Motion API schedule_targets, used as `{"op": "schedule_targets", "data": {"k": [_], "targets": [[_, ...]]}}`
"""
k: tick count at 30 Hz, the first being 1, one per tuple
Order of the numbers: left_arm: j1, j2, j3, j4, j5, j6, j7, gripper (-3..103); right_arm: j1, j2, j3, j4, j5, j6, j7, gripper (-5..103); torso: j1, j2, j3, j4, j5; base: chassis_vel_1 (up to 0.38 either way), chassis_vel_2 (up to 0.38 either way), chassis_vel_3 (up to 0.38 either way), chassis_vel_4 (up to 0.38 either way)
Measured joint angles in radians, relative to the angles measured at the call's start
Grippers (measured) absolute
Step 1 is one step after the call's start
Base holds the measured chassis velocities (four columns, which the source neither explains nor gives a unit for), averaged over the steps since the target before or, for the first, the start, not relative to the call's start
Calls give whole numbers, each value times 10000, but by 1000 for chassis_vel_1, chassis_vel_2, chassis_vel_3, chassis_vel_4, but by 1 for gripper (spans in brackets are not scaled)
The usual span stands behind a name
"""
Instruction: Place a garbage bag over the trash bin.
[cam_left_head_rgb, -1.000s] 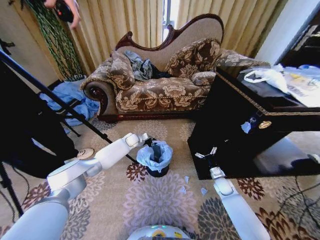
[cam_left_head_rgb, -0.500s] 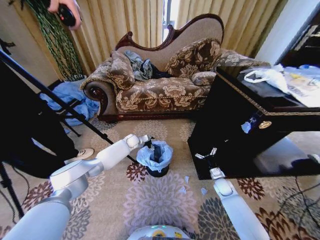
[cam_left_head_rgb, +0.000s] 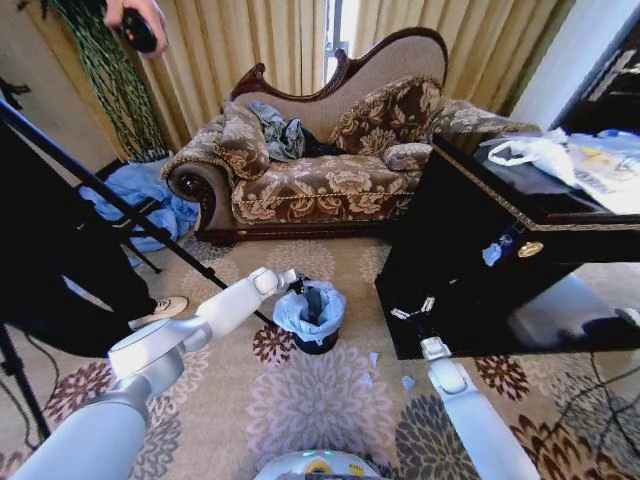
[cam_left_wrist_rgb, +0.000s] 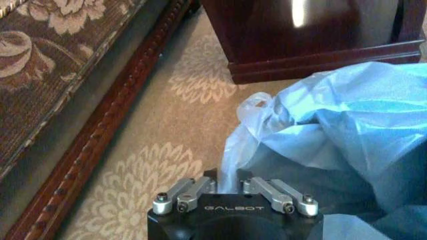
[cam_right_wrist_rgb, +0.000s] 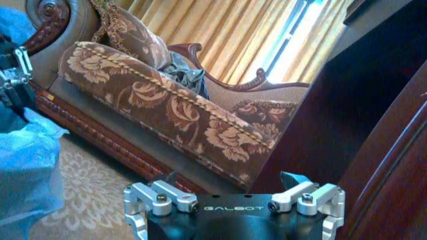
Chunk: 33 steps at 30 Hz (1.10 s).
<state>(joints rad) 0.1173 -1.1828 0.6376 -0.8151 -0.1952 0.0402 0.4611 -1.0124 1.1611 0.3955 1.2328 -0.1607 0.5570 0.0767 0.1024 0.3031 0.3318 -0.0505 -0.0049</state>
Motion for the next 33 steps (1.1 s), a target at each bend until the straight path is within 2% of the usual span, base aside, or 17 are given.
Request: {"op": "schedule_targets", "data": {"k": [2, 3, 5, 10, 15, 18, 19, 22, 23, 26, 27, 30, 32, 33], "targets": [[-54, -47, -60, 107, -76, -65, -54, 9, -6, 2, -2, -2, -24, 2, 7, 100, 0, 0, -1, 0, 1, 0, 0, 0, 0], [-54, -47, -60, 107, -76, -65, -54, 9, -6, 2, -2, -2, -24, 2, 7, 100, 0, 0, -1, 0, 1, 0, 0, 0, 0], [-70, -131, -139, 255, -247, -93, -90, 2, -26, 13, -8, -2, -51, 3, 9, 100, 0, 0, 0, 2, 1, 0, 0, 0, 0], [-92, -236, -288, 403, -475, -95, -125, 0, -50, 25, -15, -2, -100, 11, 13, 100, 0, 0, 0, 0, 1, 0, 0, 0, 0], [-122, -428, -481, 852, -1067, -67, -134, 0, -81, 40, -5, 6, -161, 29, 25, 100, 0, 0, 0, 2, 0, 0, 0, 0, 0], [-118, -624, -663, 1284, -1778, 154, -141, 0, -179, 40, -4, 65, -201, 61, 28, 100, 0, 0, -1, 0, 0, 0, 0, 0, 0], [-118, -624, -663, 1284, -1778, 154, -141, 0, -179, 40, -4, 65, -201, 61, 28, 100, 0, 0, -1, 0, 0, 0, 0, 0, 0], [-67, -800, -912, 1737, -2622, 496, -135, 0, -291, 44, -15, 153, -210, 106, 33, 100, 0, 0, 0, 0, 0, 0, 0, 0, 0], [-67, -800, -912, 1737, -2622, 496, -135, 0, -291, 44, -15, 153, -210, 106, 33, 100, 0, 0, 0, 0, 0, 0, 0, 0, 0], [46, -1024, -1304, 2244, -3737, 1086, -104, 0, -437, 35, -60, 257, -232, 148, 33, 100, 0, 0, 0, 2, -1, 0, 0, 0, 0], [46, -1024, -1304, 2244, -3737, 1086, -104, 0, -437, 35, -60, 257, -232, 148, 33, 100, 0, 0, 0, 2, -1, 0, 0, 0, 0], [170, -1206, -1624, 2603, -4837, 1697, -83, 0, -594, 16, -73, 400, -234, 244, 14, 100, 0, 0, -1, 0, 1, 0, 0, 0, 0], [227, -1258, -1729, 2677, -5150, 1831, -83, 0, -657, 8, -83, 443, -231, 301, -6, 100, 0, 0, 0, 1, -1, 0, 0, 0, 0], [294, -1317, -1863, 2753, -5557, 1995, -96, 0, -740, 0, -95, 502, -221, 383, -42, 100, 0, 0, 0, 2, 0, 0, 0, 0, 0]]}}
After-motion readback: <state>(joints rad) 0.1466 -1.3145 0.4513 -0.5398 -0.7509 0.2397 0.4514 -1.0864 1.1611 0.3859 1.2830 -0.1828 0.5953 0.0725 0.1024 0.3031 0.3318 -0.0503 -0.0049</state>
